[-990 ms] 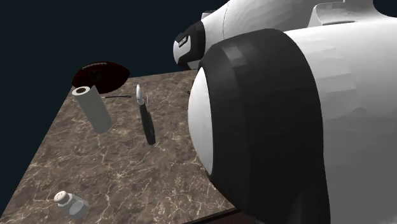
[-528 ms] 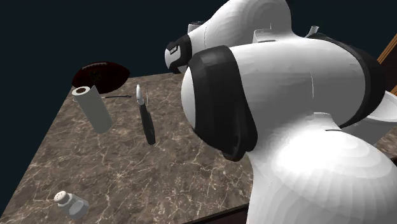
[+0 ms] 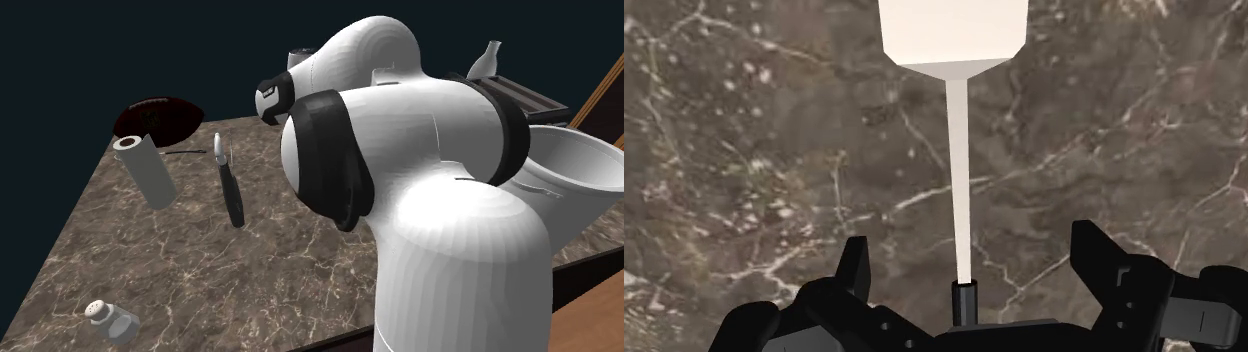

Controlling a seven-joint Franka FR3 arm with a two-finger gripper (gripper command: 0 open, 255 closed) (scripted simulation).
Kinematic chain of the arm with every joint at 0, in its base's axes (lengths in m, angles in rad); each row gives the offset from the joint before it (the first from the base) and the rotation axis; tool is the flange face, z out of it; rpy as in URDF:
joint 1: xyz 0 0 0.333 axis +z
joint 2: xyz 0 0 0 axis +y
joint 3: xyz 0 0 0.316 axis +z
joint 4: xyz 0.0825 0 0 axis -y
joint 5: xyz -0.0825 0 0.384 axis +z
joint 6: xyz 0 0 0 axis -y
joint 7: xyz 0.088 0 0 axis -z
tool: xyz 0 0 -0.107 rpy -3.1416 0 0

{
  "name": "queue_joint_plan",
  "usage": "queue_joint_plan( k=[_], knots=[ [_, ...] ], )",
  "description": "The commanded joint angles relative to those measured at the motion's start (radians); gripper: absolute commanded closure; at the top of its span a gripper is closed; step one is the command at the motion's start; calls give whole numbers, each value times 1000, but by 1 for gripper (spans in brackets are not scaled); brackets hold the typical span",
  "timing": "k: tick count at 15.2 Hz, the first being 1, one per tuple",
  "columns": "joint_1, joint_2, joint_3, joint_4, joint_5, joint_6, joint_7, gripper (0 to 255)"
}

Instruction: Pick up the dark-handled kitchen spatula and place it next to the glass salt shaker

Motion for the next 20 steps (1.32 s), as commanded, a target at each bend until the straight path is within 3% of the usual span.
queue_joint_plan(
  k=[1,10,11,20],
  knots=[
    [0,12,-1,-7,-2,20,0,0],
    [1,23,-2,-12,-3,36,1,0],
    [1,23,-2,-12,-3,36,1,255],
    [1,23,-2,-12,-3,36,1,255]
  ],
)
